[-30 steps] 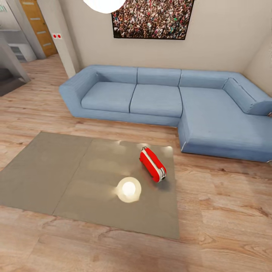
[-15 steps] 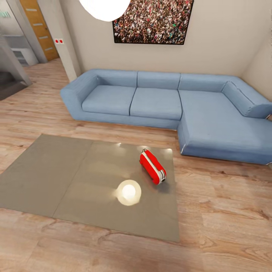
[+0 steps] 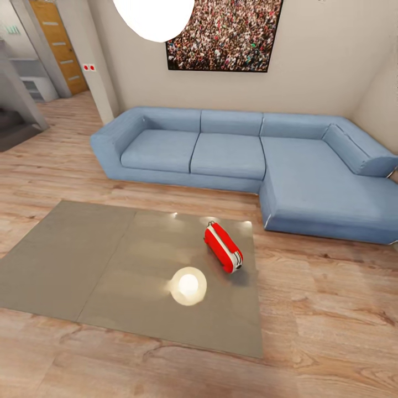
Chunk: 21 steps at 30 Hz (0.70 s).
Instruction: Turn on the radio receiver that's on the table in the living room.
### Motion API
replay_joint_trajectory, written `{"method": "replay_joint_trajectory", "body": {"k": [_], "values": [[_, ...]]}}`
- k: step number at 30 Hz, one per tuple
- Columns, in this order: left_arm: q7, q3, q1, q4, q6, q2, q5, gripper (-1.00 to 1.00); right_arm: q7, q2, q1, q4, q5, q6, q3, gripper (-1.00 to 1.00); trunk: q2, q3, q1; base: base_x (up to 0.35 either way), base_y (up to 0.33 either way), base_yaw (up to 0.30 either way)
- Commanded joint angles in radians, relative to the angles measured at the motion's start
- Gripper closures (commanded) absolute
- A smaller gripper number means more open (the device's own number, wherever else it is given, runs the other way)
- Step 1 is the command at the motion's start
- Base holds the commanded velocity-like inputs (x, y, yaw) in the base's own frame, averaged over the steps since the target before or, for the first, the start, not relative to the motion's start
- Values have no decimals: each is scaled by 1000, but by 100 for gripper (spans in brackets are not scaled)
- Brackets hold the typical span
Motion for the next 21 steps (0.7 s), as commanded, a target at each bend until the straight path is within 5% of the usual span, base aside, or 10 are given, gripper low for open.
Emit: {"method": "replay_joint_trajectory", "body": {"k": [1,21], "values": [[0,0,0,0,0,0,0,100,0,-1,0,0,0,0,0,-100,0,2,0,0,0,0],[0,0,0,0,0,0,0,100,-3,-1,0,0,-36,0,0,-100,0,33,0,0,0,0]]}}
